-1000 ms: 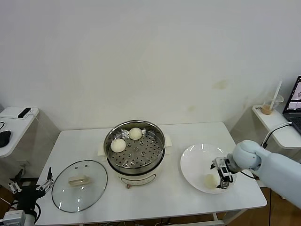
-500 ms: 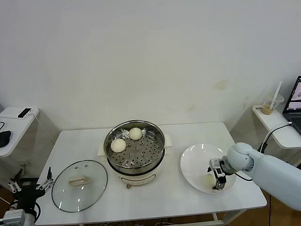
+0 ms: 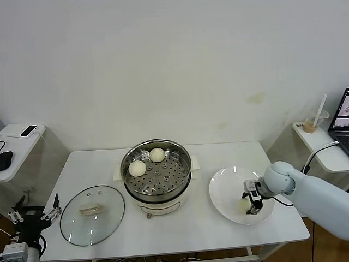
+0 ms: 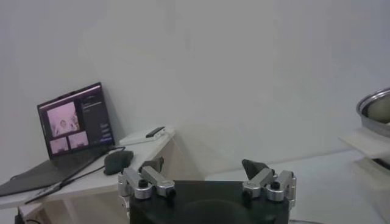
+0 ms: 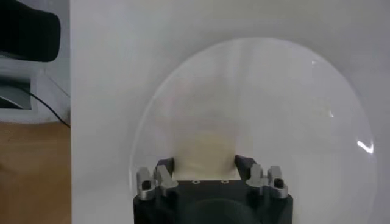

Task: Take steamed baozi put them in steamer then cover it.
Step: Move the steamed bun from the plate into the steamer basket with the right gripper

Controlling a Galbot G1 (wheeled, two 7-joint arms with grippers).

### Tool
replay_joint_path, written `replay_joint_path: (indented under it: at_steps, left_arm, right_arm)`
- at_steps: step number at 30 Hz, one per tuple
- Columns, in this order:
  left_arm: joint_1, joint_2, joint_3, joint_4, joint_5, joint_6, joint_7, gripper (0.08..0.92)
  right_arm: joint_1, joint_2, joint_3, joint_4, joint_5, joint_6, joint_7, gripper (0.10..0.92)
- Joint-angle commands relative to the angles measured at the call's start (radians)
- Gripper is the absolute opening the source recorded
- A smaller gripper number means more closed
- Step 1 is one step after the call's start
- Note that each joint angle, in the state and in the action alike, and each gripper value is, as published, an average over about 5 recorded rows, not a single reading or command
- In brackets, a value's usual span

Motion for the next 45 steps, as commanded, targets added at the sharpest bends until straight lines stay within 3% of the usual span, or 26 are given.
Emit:
replay_joint_path:
  at_steps: [1,17,30,37,45]
  left_arm:
    - [0.000,0.002,0.000,-0.002,-0.001,0.000,0.000,0.823]
    - [-0.002,0.011,-0.002,-0.012,-0.008,0.000,-0.001,0.823]
    - [-0.002,0.009,-0.008,-0.008,-0.007,0.001,-0.002,0.823]
    - [-0.004,0.014,-0.016,-0.007,-0.007,0.004,-0.002,0.823]
    - [0.000,0.003,-0.019,-0.015,-0.002,0.003,-0.002,0.823]
  right_arm:
    - [0.027,-0.014,0.009,0.003,0.007,0.006,-0.010,0.621]
    - [0.453,-0.012,-0.113,0.039,0.157,0.034,-0.048,0.612]
    - [0.738,0.333,-0.319,-0.038,0.304,0.026,0.010,0.619]
    - [0.734,0.524,-0.343,-0.104,0.332,0.066,0.039,0.619]
    - [0.661,0.633,-0.401,-0.138,0.319,0.176,0.064,0.619]
